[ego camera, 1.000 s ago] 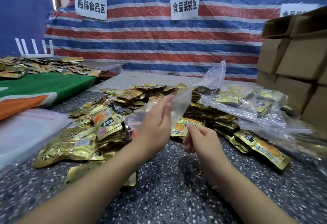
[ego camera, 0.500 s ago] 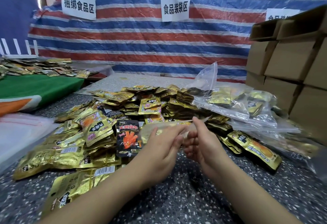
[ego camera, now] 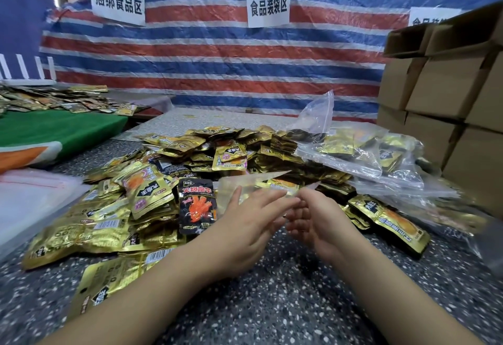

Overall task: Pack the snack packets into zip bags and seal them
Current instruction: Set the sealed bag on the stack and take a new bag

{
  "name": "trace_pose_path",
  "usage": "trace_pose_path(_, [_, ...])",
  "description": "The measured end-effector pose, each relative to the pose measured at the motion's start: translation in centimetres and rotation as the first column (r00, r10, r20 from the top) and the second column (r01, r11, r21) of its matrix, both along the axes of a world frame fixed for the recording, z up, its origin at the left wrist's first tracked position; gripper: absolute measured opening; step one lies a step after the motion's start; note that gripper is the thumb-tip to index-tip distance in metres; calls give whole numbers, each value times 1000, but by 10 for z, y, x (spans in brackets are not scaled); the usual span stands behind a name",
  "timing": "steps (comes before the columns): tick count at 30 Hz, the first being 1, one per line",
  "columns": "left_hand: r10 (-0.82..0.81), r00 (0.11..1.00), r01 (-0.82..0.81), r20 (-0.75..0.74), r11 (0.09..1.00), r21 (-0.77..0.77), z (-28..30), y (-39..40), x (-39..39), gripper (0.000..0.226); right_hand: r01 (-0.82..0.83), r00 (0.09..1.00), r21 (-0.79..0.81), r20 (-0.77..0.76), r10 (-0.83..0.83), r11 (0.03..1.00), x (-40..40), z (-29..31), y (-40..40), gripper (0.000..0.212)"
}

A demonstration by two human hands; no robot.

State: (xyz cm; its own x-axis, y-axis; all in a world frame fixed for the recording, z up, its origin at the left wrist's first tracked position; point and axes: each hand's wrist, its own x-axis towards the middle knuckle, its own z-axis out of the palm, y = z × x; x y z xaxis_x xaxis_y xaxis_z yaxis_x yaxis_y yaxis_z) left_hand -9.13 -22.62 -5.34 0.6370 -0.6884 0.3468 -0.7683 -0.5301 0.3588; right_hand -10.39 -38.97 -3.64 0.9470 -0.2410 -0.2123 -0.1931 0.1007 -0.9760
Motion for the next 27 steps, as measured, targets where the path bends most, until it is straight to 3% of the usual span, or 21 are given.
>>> trace_pose_path(3, [11,1000,-10,-3,997,79,-4,0,3,50,-44,998,6,49,44,999,-2,1,1,22])
trace_pose_path(6, [17,995,-17,-95,1000,2,-8,0,4,70,12,986,-26,167,-7,1000,-4,5,2,21])
trace_pose_path(8, [52,985,-73,-163,990,-122,-9,1,4,76,122,953,-29,284,-109,992,-5,8,-1,22])
trace_pose_path(10, [83,976,-126,-202,970,-207,-7,2,6,75,333,843,-126,483,-235,934,-6,9,-5,29])
trace_pose_path(11, [97,974,-142,-206,966,-216,-6,3,6,75,490,734,-235,630,-251,840,-6,10,-8,29])
trace_pose_path(13, [126,977,-163,-171,962,-221,-5,3,7,67,737,512,-411,858,-47,537,-8,13,-13,24])
trace_pose_path(15, [140,983,-169,-117,940,-297,-4,1,6,51,793,459,-496,868,189,355,-5,12,-15,19])
trace_pose_path(18, [158,985,-171,-67,881,-442,-3,-1,6,30,658,588,-670,742,322,344,-2,6,-10,21])
trace_pose_path(21, [142,989,-149,-50,875,-460,-2,-1,7,24,520,666,-769,637,387,372,-1,-1,-5,19])
trace_pose_path(24, [100,994,-111,-48,871,-478,-3,-2,6,19,425,644,-776,621,446,466,-5,-3,0,13])
trace_pose_path(27, [65,997,-79,-46,859,-505,-1,-3,5,20,357,636,-768,617,464,532,-10,-3,6,23])
